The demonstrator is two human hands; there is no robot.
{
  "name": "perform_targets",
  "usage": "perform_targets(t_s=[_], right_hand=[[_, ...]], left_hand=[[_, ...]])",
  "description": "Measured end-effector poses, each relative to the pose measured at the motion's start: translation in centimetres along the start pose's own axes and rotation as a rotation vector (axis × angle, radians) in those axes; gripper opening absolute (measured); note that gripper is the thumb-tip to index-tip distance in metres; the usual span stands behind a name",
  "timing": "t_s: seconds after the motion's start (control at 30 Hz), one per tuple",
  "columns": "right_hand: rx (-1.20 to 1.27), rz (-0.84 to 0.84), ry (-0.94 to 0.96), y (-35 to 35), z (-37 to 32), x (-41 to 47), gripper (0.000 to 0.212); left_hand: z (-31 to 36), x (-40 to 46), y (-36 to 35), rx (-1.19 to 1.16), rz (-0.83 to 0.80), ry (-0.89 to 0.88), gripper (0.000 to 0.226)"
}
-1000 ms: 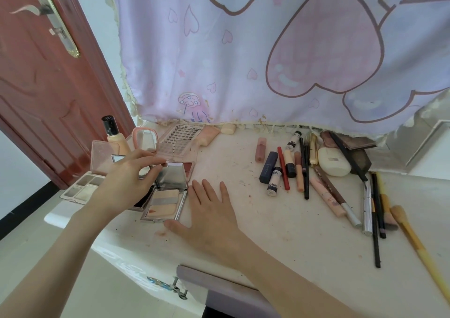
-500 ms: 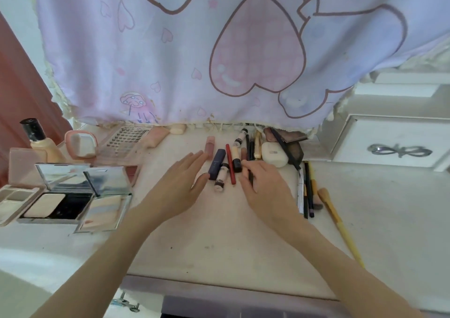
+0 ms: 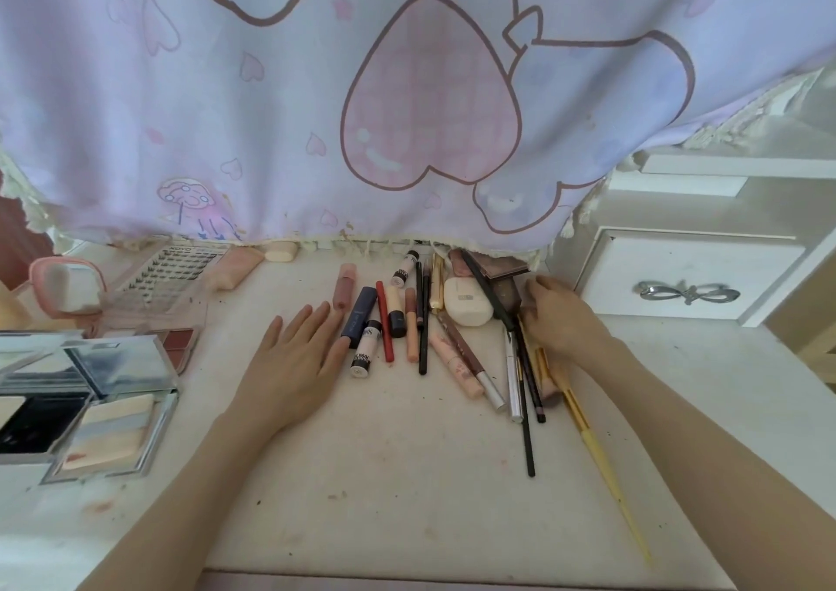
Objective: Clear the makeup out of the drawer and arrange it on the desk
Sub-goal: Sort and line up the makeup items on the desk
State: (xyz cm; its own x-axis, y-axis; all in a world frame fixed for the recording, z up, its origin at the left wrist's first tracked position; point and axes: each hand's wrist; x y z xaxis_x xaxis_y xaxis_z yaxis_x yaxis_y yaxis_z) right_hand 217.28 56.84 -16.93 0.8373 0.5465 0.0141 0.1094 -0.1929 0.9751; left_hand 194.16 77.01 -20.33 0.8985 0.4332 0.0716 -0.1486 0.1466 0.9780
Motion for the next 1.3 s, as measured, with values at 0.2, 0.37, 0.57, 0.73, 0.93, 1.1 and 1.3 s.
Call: perform_targets(t_s=[0.2, 0.37, 0.57, 0.73, 0.93, 1.1, 1.3], right_hand=[[-0.221, 0.030, 0.055, 0.1, 0.4, -0.3, 0.035], [-0.299, -0.012, 0.114, 1.2, 0.6, -0.9, 0.035], [-0.452, -0.150, 0.137, 2.9, -1.1, 0.5, 0.032], [-0.407, 0.186, 0.110, 2.2, -0.9, -0.4, 0.022], [0.127, 0.675, 0.193, 0.8, 0.5, -1.8, 0.020], [0.328, 0.802, 0.219, 0.0, 2.1, -3.6, 0.028], [0.390, 0.695, 0.297, -2.0, 2.1, -4.5, 0.031]], left_hand=[[-0.1, 0.0, 0.0, -0.024, 0.015, 0.000, 0.052], [-0.1, -0.1, 0.0, -0.028, 0.028, 0.000, 0.051], [0.0, -0.2, 0.2, -0.047, 0.039, 0.004, 0.050], [0.0, -0.1, 0.2, -0.050, 0.046, -0.007, 0.049], [0.0, -0.3, 0.2, -0.126, 0.121, -0.023, 0.046], [0.0, -0.7, 0.3, -0.143, 0.155, -0.037, 0.045], [0.4, -0.6, 0.6, -0.255, 0.302, -0.109, 0.036]])
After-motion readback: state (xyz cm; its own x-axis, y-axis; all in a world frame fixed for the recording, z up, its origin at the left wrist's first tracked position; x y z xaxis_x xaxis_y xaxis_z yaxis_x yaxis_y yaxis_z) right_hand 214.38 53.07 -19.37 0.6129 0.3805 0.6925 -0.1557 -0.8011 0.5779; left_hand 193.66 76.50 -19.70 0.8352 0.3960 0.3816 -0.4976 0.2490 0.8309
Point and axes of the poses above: each hand's wrist, its own x-axis towards the middle knuckle, its own y-axis out of the back of the hand, z = x × y, and after that the axes turned 7 degrees about -y, right-handed
